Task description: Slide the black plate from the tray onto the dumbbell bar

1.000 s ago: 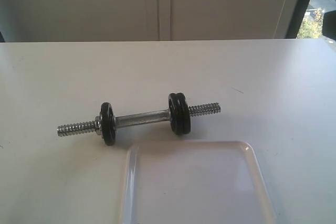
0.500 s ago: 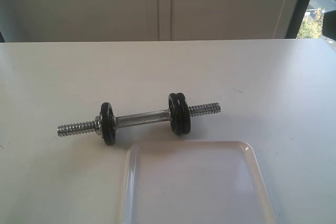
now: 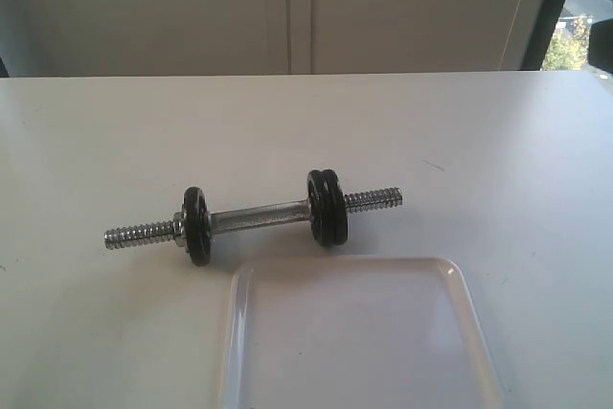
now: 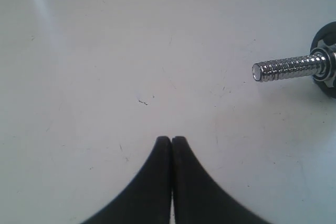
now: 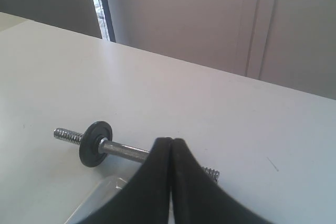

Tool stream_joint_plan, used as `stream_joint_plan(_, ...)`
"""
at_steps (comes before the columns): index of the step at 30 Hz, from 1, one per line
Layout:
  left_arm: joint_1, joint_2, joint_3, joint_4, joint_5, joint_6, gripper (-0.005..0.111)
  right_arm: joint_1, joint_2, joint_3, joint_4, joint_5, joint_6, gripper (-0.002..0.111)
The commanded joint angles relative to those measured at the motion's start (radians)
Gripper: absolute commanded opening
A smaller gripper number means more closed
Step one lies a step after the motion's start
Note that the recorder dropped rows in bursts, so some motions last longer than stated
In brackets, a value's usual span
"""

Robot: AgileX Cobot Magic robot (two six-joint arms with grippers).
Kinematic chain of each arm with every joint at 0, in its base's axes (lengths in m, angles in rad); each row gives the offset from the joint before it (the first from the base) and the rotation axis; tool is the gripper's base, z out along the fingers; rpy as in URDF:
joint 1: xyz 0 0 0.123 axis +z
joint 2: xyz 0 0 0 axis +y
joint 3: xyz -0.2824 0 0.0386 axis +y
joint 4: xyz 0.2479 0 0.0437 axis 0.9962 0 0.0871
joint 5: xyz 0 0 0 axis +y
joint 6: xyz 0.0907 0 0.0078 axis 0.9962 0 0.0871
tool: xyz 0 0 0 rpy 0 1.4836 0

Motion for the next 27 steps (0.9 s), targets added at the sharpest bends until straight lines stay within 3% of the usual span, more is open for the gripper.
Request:
stream_joint_plan(1,0.004,-0.004,0.003,0.002,-0.006,0.001,0.0,0.0,-0.005,0.005,-0.004,-0.008,0.002,0.0)
stream_joint_plan(7,0.004,-0.004,0.003,0.002,-0.006,0.001,0.0,0.0,-0.032,0.005,-0.004,-0.008,0.002,0.0)
stream_joint_plan(27,0.004,-0.004,0.003,0.002,-0.006,0.002,0.0,-0.002,-0.533,0.005,-0.004,-0.008,0.002,0.0)
